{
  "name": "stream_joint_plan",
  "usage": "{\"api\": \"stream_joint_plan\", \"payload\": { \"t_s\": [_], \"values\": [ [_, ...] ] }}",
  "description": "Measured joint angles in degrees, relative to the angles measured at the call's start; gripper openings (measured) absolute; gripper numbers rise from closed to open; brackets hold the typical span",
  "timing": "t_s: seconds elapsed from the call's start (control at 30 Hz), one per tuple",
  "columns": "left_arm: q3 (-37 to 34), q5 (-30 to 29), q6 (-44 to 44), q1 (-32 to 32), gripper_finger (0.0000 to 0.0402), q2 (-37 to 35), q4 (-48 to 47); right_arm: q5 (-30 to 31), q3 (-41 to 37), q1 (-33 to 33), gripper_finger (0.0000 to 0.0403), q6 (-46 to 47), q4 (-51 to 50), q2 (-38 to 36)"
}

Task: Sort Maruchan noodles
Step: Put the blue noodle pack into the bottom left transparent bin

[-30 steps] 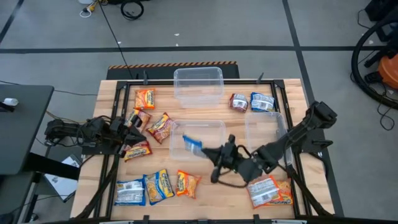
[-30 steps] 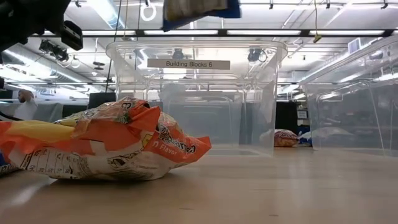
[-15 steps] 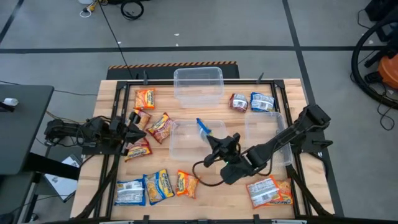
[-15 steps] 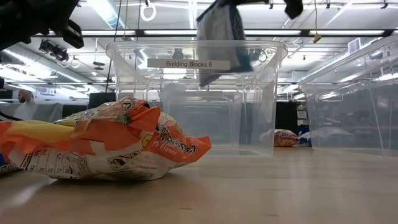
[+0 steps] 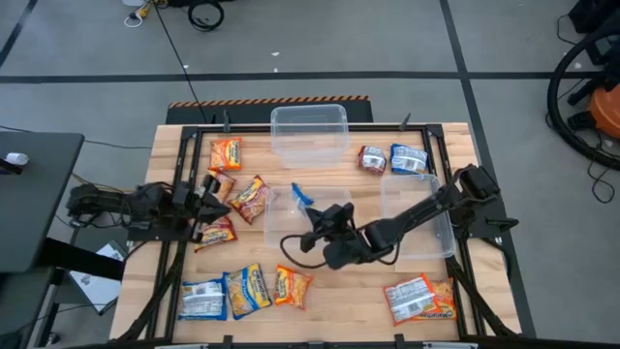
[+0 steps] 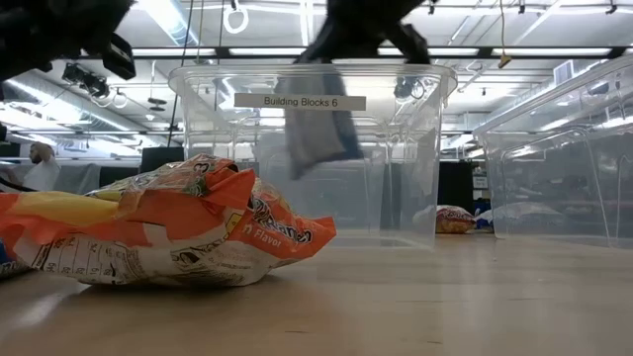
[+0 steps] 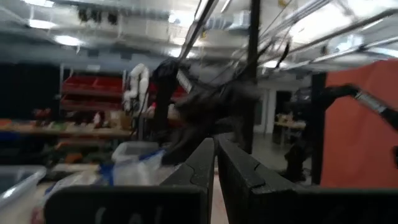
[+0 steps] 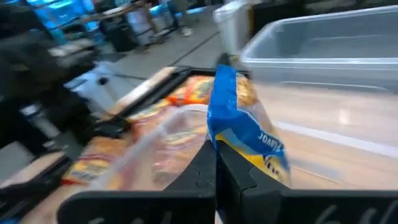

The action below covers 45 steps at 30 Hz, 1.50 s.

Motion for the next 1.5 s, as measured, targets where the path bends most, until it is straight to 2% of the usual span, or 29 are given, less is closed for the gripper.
{"api": "stream_joint_plan", "payload": {
  "t_s": [0.17, 0.3, 0.37, 0.47, 0.63, 0.8, 0.93, 1.07, 1.23, 1.4, 1.5],
  "values": [
    [0.01, -1.48, -0.4, 0.0, 0.0027, 6.18, 3.01, -7.43, 0.0, -2.75, 0.0003, -11.74, 6.57, 0.05],
    [0.36, -2.41, -1.4, 0.0, 0.0029, 12.3, 8.37, -13.65, 0.0, -5.16, 0.0003, -16.33, 7.28, 0.05],
    [2.52, -2.57, -1.51, 0.0, 0.0036, 15.5, 6.41, -15.77, 0.0, -5.94, 0.0003, -18.61, 7.3, 0.05],
    [7.74, -2.9, -1.66, -0.02, 0.0063, 20.81, 1.66, -16.88, 0.0, -6.38, 0.0003, -22.0, 7.31, 0.05],
    [17.18, -8.09, 0.01, 0.05, 0.0127, 30.4, -7.71, -17.67, 0.02, -5.65, 0.0003, -25.96, 5.7, 0.05],
    [27.12, -8.34, 2.38, 1.73, 0.0183, 40.18, -15.79, -18.2, 0.02, -4.23, 0.0003, -30.63, 4.88, 0.02],
    [36.4, -4.25, 5.74, 3.89, 0.0207, 48.64, -24.4, -18.23, 0.02, -3.53, 0.0003, -30.89, 1.17, -1.11],
    [45.0, 1.95, 10.37, 5.99, 0.0209, 57.08, -32.08, -18.15, 0.09, -3.0, 0.0003, -32.54, -1.19, -2.79],
    [55.53, 3.63, 14.25, 8.16, 0.0201, 66.98, -42.01, -18.15, 0.09, -2.68, 0.0003, -35.2, -1.67, -3.01],
    [63.49, 9.38, 17.76, 9.49, 0.0199, 72.65, -50.85, -17.91, 0.07, -2.71, 0.0005, -33.88, -2.16, -3.01],
    [66.74, 10.72, 19.29, 10.03, 0.0199, 74.81, -57.36, -17.91, 0.07, -2.71, 0.0007, -33.79, -2.35, -3.03]
  ]
}}
